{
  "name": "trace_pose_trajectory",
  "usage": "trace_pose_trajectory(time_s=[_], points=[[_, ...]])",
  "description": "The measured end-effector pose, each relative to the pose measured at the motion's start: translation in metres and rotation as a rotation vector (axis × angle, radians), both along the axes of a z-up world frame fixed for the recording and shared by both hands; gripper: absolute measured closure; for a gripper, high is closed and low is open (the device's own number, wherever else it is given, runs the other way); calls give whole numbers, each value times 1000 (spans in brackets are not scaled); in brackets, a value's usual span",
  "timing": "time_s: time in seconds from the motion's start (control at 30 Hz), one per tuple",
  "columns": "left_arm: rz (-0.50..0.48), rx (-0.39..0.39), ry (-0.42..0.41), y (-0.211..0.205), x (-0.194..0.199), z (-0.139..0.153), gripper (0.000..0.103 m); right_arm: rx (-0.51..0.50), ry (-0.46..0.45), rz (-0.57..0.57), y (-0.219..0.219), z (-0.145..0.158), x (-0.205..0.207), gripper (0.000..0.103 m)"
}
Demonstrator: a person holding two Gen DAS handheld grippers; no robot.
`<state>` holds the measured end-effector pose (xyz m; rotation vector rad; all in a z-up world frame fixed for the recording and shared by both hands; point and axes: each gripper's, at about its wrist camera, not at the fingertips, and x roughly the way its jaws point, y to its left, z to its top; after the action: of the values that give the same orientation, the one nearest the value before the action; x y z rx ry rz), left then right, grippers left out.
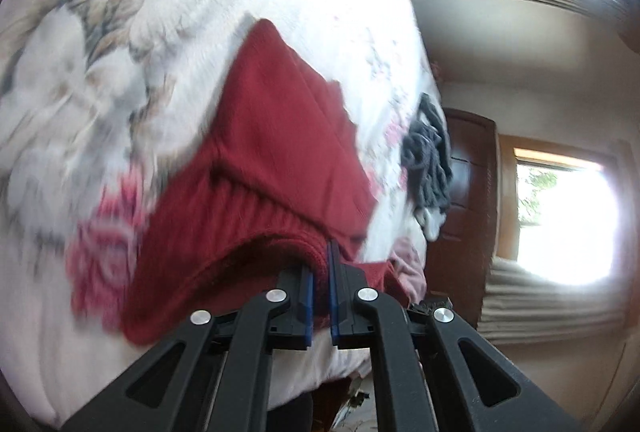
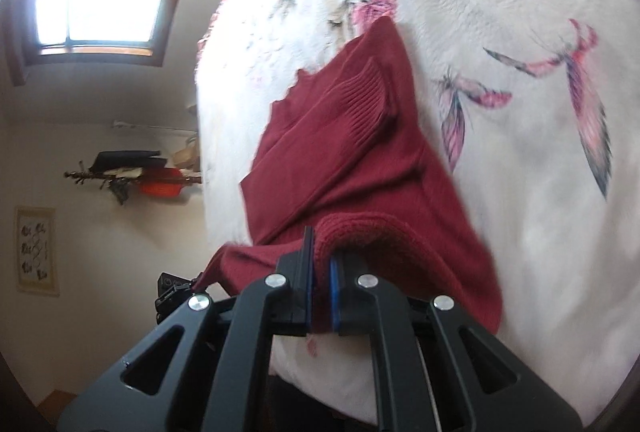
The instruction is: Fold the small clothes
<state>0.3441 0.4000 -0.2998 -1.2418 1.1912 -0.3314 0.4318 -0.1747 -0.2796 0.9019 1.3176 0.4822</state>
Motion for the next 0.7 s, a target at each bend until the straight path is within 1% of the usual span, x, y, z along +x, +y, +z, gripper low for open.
trace_pose_trajectory(time_s=[0.1,0.2,0.27,0.3,0.33,0.37,0.4,0.47,0.5,0.53,0.57,0.6,0.63,0.7], points=[[4,22,42,2,27,-24,98,-34,36,10,9,-24,25,98],[0,34,68,3,43,-40,98,-48,58,3,12,-42,44,97],[-4,36,69,5,51,-47,96,-55,71,-17,11,-52,53,88],[-2,36,65,7,51,-47,95,-63,69,-26,10,-53,54,86],[9,34,51,10,52,-47,91,-67,65,-32,7,-53,57,83],[17,38,34,12,51,-44,87,-65,62,-40,3,-52,59,77],[22,46,15,14,50,-41,86,-73,44,-49,-2,-48,58,75],[2,113,-50,15,45,-29,81,-116,-11,-35,-7,-36,56,75],[-13,141,-63,14,44,-25,80,-138,-24,-23,-8,-33,55,75],[-51,194,-81,10,43,-21,79,-167,-40,-1,-8,-30,53,75],[-83,237,-91,7,42,-18,79,-192,-52,22,-7,-28,52,75],[-132,303,-100,0,41,-15,78,-221,-63,53,-4,-28,50,75],[-160,336,-106,-4,41,-13,78,-242,-70,75,-1,-29,49,75],[-216,440,-114,-14,41,-12,78,-283,-85,118,6,-33,46,73]])
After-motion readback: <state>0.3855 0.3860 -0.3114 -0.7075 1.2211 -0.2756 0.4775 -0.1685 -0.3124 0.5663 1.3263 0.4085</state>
